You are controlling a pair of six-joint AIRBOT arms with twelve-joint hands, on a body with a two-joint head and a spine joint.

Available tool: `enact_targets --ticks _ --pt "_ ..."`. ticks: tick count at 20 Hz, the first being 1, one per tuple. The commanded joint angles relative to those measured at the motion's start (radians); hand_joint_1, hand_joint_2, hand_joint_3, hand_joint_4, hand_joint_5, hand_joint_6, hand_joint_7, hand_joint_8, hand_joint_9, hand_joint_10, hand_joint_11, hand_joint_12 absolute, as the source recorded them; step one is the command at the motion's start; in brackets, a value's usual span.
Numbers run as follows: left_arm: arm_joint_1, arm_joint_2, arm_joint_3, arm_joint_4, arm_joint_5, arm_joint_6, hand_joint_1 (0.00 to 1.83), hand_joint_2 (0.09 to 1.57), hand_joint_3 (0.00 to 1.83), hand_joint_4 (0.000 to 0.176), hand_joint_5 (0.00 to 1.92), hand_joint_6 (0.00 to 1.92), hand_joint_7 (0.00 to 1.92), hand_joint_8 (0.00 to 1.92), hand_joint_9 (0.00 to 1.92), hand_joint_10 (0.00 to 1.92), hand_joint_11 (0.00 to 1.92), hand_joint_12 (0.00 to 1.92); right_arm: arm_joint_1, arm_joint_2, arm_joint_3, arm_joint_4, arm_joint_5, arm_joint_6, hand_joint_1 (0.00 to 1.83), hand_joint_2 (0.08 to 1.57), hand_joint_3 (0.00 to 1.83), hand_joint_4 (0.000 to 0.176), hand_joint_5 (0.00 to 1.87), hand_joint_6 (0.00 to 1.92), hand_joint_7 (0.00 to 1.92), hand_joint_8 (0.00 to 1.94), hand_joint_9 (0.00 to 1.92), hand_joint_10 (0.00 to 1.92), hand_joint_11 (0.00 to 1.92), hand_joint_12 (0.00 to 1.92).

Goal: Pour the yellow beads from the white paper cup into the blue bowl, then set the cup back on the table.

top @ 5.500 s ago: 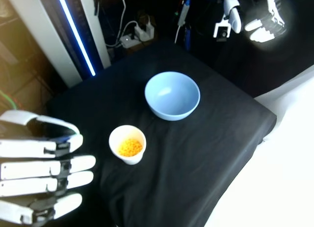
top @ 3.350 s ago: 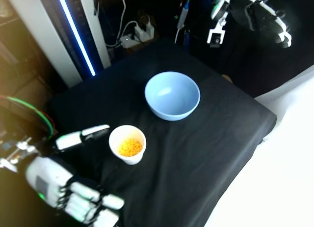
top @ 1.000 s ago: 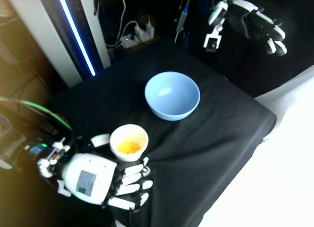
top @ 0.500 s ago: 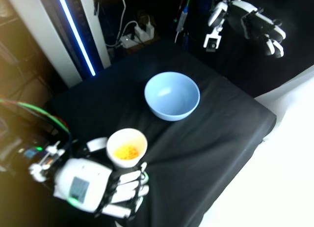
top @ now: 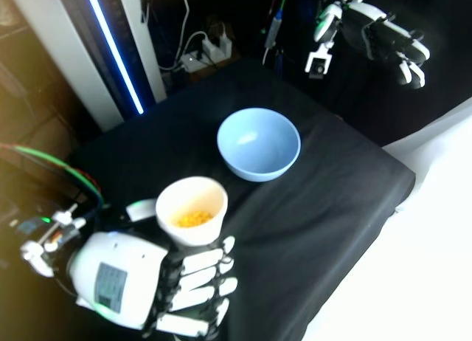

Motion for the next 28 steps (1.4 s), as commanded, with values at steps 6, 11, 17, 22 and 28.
enact_targets --ticks 6,11,17,22,28 --pt "-0.007 -0.004 0.007 -0.009 -0.112 -0.012 0.40 0.91 0.00 0.000 0.00 0.00 0.33 0.00 0.15 0.00 0.00 0.24 0.088 0.004 -0.003 -0.066 0.067 0.010 1.26 1.06 0.00 0.000 1.05 0.71 1.17 0.82 1.30 0.13 0.89 1.03" --pt "-0.007 -0.008 0.009 -0.009 -0.107 -0.011 0.40 0.90 0.00 0.000 0.00 0.00 0.30 0.00 0.13 0.00 0.00 0.26 0.152 -0.011 -0.003 -0.180 0.012 0.010 1.28 1.04 0.00 0.000 1.06 0.72 1.26 0.64 1.41 0.05 0.72 1.11" --pt "-0.008 -0.009 0.011 -0.003 -0.098 -0.011 0.39 0.93 0.00 0.000 0.00 0.00 0.33 0.00 0.15 0.01 0.00 0.34 0.216 -0.022 -0.014 -0.326 -0.051 0.010 1.29 1.03 0.00 0.000 1.17 0.49 1.23 0.74 1.45 0.07 1.02 0.94" --pt "-0.014 -0.017 0.021 0.017 -0.073 -0.017 0.40 0.94 0.00 0.000 0.00 0.00 0.36 0.01 0.17 0.01 0.00 0.32 0.256 -0.045 -0.011 -0.438 -0.084 0.010 1.28 1.07 0.00 0.000 1.38 0.01 0.99 1.20 1.04 0.53 0.48 1.68" --pt "-0.023 -0.017 0.025 0.034 -0.061 -0.017 0.40 0.97 0.00 0.000 0.01 0.00 0.36 0.00 0.14 0.00 0.00 0.11 0.322 -0.064 -0.014 -0.566 -0.117 0.010 1.26 1.05 0.00 0.000 1.05 0.85 1.27 0.52 1.32 0.13 0.94 0.86"
